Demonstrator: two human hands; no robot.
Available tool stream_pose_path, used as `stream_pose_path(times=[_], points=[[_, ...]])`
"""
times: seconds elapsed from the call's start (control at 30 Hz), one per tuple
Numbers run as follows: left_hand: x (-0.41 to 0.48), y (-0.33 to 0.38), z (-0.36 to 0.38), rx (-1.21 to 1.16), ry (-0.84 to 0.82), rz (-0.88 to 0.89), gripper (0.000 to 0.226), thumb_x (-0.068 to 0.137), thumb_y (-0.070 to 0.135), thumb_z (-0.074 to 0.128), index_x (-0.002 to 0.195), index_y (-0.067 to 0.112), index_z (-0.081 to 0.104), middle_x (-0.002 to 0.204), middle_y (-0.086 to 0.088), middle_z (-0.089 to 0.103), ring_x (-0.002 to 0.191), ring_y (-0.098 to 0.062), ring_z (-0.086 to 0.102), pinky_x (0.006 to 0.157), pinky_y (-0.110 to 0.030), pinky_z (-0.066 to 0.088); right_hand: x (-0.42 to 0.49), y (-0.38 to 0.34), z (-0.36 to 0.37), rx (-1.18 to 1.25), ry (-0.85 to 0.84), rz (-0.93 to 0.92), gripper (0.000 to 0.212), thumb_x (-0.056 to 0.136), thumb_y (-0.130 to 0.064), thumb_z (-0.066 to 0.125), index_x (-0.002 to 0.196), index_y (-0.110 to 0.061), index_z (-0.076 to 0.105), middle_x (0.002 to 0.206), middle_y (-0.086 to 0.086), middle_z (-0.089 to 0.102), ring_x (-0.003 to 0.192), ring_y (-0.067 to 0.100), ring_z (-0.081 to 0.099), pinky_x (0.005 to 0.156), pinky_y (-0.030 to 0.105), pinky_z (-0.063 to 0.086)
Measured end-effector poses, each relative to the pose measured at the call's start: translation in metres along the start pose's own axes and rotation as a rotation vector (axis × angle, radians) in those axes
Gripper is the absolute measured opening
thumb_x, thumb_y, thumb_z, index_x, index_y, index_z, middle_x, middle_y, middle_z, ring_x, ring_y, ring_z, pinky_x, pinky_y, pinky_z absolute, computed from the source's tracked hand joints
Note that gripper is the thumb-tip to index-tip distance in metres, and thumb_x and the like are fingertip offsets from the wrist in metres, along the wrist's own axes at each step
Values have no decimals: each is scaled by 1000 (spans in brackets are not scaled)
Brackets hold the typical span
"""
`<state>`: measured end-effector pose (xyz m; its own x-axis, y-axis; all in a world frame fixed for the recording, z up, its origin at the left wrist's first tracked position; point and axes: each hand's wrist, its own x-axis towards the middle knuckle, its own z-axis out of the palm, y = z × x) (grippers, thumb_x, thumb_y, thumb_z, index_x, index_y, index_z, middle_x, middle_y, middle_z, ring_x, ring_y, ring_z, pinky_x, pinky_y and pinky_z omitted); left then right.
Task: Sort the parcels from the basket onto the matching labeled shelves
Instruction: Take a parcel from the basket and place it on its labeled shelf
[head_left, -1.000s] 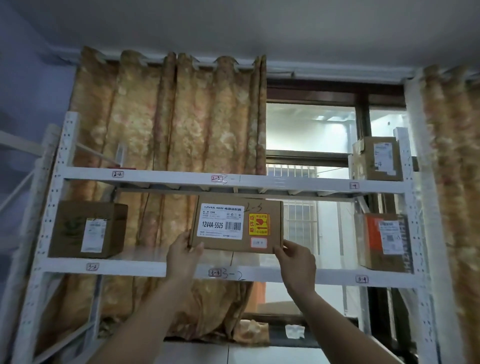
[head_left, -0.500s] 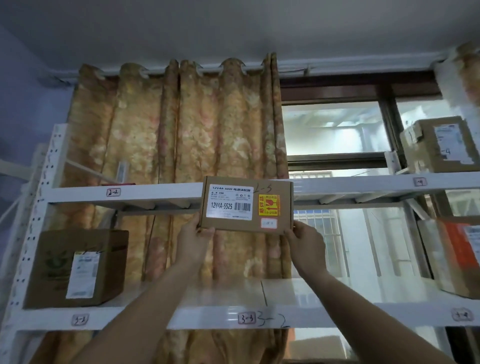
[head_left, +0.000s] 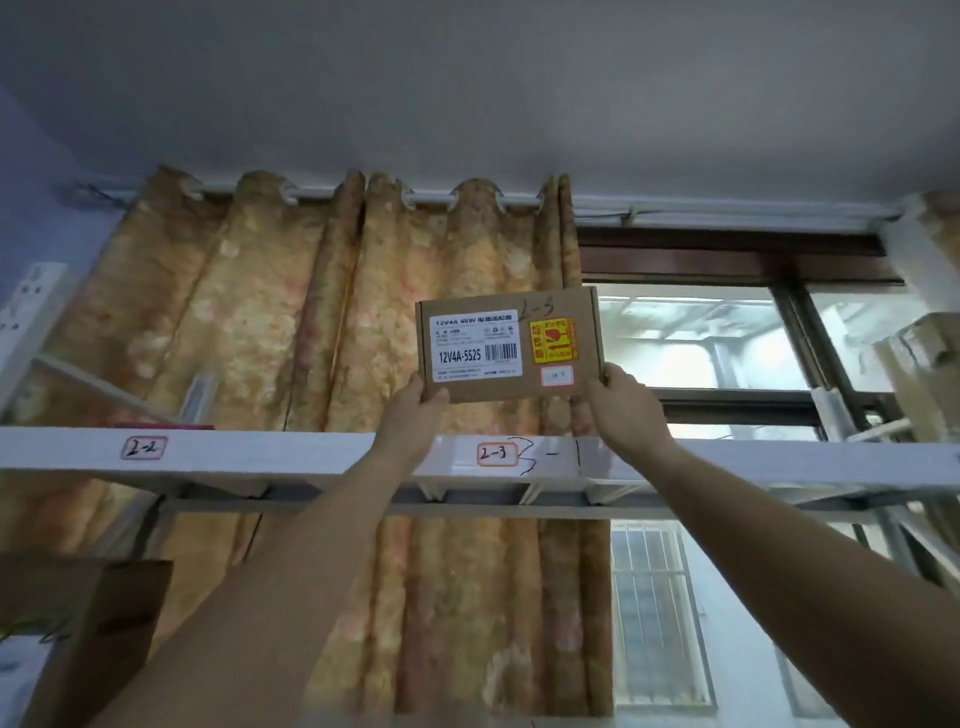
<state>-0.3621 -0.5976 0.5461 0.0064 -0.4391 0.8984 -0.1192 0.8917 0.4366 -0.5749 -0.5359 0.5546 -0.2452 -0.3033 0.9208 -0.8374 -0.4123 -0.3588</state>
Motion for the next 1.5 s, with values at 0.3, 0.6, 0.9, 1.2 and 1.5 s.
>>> stream_pose_path(times=[0.3,0.6,0.9,1.2,1.5], points=[[34,-41,3,174,-50,-100,33,97,26,40,124,19,59,136,-7,54,132,-28,40,115,-44,26,19,31,32,-37,-269,86,54,98,-43,35,142,-13,38,149,10,41,132,35,44,114,56,26],[38,-47,6,612,-162,-102,35,94,41,29,118,38,55,137,2,51,130,-25,38,114,-46,-2,23,32,45,-214,-370,104,55,101,-43,16,153,-25,20,160,4,24,148,31,15,118,60,-5],[34,-37,15,827,-209,-241,68,92,52,22,151,19,15,157,-7,23,144,-28,18,115,-50,-12,8,22,40,-383,-406,135,64,100,-51,17,154,-16,12,161,10,17,149,33,11,115,59,-7],[-4,-32,15,805,-113,-156,70,99,39,24,148,4,-13,158,-13,-14,146,-26,-16,120,-38,-9,-9,22,38,-378,-286,129,74,99,-53,24,154,-6,7,162,13,5,151,28,2,119,54,1],[-61,1,47,765,-259,170,54,102,32,19,151,16,4,160,5,-2,147,-9,-7,118,-28,-2,-59,4,16,-438,-298,-249,54,102,-24,26,153,-8,16,162,8,15,150,21,9,123,37,3]])
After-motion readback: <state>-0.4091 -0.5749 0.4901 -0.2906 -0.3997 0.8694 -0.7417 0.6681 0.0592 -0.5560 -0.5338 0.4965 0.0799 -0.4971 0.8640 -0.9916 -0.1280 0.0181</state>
